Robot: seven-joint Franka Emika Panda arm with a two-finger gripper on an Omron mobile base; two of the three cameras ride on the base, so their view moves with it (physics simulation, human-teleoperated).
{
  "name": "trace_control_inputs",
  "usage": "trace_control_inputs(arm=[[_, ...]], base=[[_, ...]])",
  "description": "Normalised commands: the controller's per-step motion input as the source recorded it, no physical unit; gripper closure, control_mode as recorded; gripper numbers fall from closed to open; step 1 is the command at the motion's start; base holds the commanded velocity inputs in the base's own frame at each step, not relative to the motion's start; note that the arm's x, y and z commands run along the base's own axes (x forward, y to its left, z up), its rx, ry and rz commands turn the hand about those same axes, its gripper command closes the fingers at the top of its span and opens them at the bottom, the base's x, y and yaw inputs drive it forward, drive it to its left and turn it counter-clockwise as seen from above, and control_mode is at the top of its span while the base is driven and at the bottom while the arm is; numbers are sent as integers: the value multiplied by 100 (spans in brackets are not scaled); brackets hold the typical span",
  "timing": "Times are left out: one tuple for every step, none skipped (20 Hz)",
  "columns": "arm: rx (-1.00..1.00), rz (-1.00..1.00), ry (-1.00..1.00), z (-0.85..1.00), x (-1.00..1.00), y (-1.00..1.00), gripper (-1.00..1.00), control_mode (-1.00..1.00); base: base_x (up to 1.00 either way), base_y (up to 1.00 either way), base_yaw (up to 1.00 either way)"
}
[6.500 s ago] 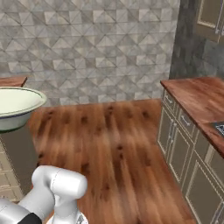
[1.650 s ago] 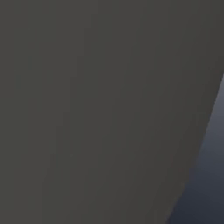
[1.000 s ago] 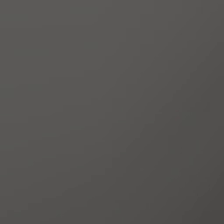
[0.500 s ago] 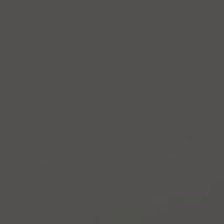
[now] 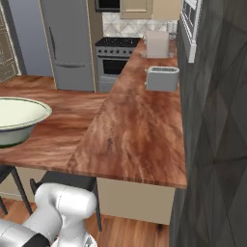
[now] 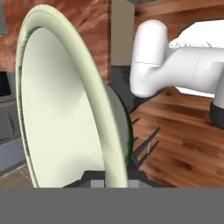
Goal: Pick up the bowls from the cabinet and place each bowl in front of a stool on the dining counter.
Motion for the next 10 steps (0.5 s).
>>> trace_control_inputs(arm=[[0,0,0,0,0,0,100,100],[0,0,0,0,0,0,100,100],[0,9,0,-41,100,-18,100,-100],[0,9,0,-46,100,-17,100,-100],[0,5,0,-60,100,0,100,-100],[0,4,0,-68,100,0,100,-100],[0,5,0,-74,100,0,100,-100],[0,6,0,-81,100,0,100,-100],[0,6,0,-86,100,0,100,-100],[0,6,0,-90,100,0,100,-100]], base=[[100,-33,18],[100,-29,11],[0,0,0],[0,0,0],[0,0,0],[0,0,0],[0,0,0],[0,0,0],[0,0,0],[0,0,0]])
